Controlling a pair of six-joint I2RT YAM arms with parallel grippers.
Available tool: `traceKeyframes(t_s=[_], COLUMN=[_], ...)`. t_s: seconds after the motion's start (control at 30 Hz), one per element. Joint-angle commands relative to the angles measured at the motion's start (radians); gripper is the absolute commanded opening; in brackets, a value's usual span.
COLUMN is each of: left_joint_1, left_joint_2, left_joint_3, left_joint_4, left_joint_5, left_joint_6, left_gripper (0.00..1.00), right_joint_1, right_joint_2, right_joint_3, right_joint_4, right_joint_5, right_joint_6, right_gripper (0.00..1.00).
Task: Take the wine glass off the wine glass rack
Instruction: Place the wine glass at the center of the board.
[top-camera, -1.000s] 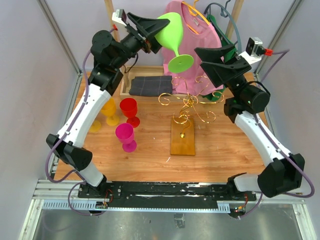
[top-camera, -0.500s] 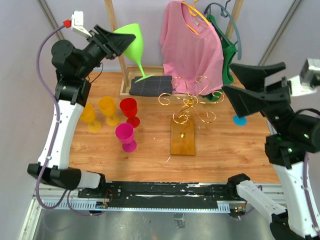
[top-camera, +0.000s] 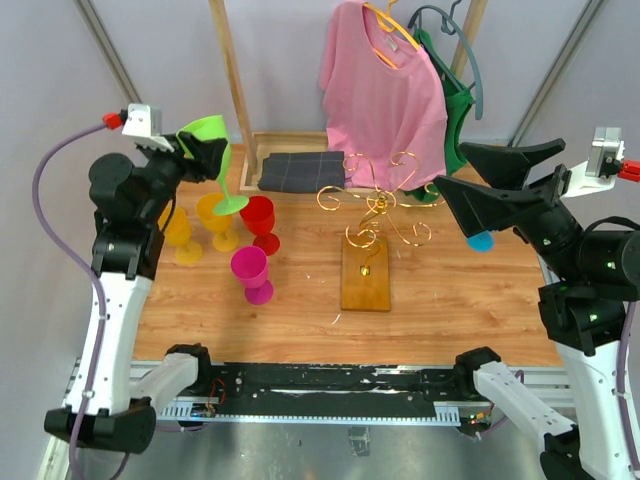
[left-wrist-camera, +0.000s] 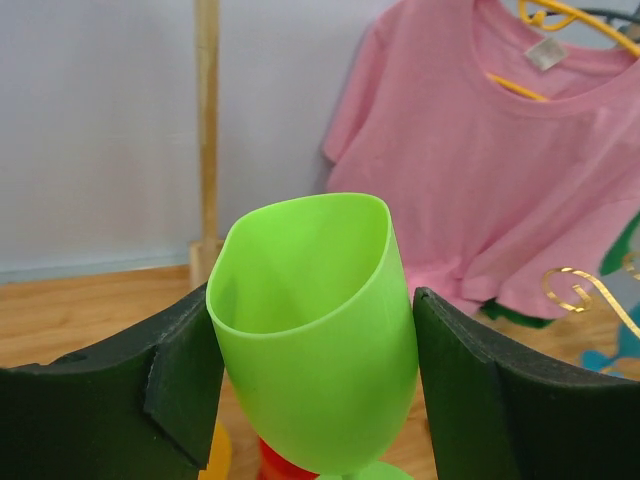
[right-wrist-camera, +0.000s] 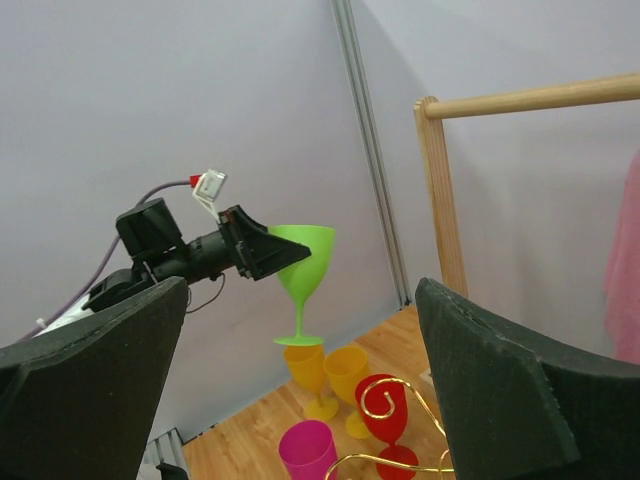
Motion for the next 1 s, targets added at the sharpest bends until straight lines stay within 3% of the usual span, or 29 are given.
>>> traceKeyframes(t_s=[0.0,0.2,0.43,0.97], left_joint_1=[0.003,0.003,0.003,0.003], left_joint_2=[-0.132,-0.267,-0.435,-0.547], left_joint_3=[-0.096,-0.277,-0.533,-0.834], left_joint_4=[0.026,0.076,0.183,0.423], left_joint_5=[-0.149,-0.270,-0.284,-0.369], left_joint_6=[0.228,0.309,0.373,0.353], left_gripper=[0.60,0.60,0.60,0.59], right_joint_1=[-0.035,-0.035,-0.035,-0.036], right_joint_2=[-0.007,-0.007,-0.001,0.035], right_joint_3=[-0.004,-0.025,-0.037,-0.014], right_joint_4=[-0.010,-0.007,0.003,0.002], right_joint_5=[0.007,-0.007,-0.017,-0.019], right_joint_6=[-0.028,-0.029,-0.011,0.032], right_gripper=[0.98,0.98,0.98,0.98])
